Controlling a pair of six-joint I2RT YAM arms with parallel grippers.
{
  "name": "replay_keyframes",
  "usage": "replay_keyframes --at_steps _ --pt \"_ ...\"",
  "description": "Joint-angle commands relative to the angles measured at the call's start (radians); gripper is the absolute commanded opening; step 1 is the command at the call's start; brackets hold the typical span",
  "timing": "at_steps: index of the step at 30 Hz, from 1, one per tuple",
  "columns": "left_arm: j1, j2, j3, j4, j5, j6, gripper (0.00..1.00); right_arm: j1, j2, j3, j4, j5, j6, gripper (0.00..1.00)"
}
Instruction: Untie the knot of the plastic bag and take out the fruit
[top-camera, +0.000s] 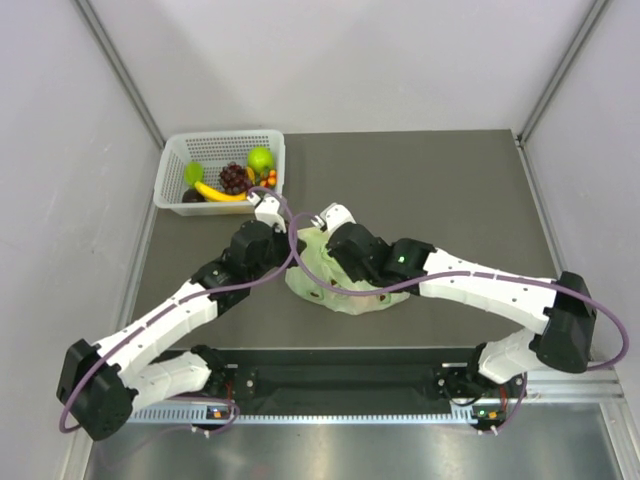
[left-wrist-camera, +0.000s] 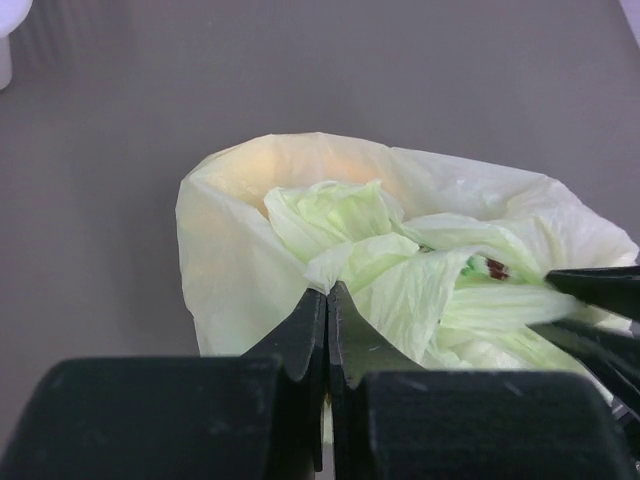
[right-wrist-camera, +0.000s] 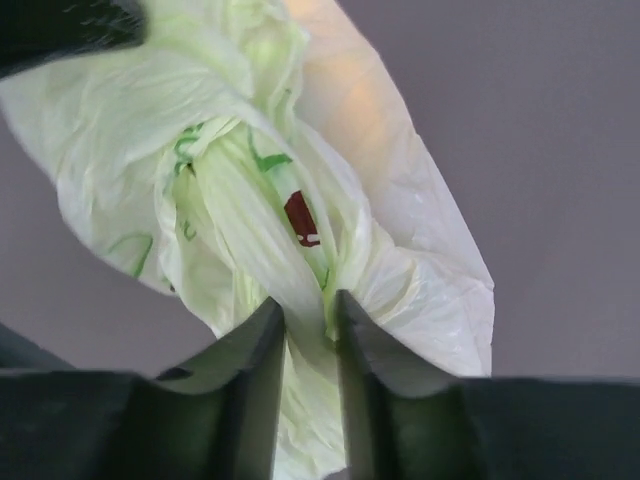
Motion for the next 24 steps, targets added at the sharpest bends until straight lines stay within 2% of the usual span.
replay_keyframes --at_steps 1,2,5,10,14,19,24 --pt "-0.001 -0.047 0.012 0.043 -0.008 -0.003 0.0 -0.012 0.022 0.067 -0.004 0.174 0.069 0.23" --pt "-0.001 -0.054 0.009 0.033 -0.028 0.0 0.0 -0.023 0.017 0.066 -0.025 0.189 0.11 0.09" --pt "-0.001 -0.073 0.003 0.014 -0.077 0.006 0.0 -0.074 -0.048 0.027 -0.047 0.247 0.199 0.0" --pt "0.0 -0.104 -0.02 -0.016 -0.146 0.014 0.0 -0.181 -0.255 -0.138 -0.041 0.293 0.336 0.0" --pt "0.002 -0.127 -0.038 -0.027 -0.179 0.014 0.0 -0.348 -0.446 -0.258 -0.03 0.258 0.408 0.0" --pt "0.0 -0.165 -0.066 -0.038 -0.215 -0.002 0.0 -0.452 -0.535 -0.356 -0.049 0.24 0.474 0.0" --pt "0.002 -0.266 -0.101 -0.049 -0.264 -0.028 0.0 -0.489 -0.625 -0.425 -0.082 0.261 0.55 0.01"
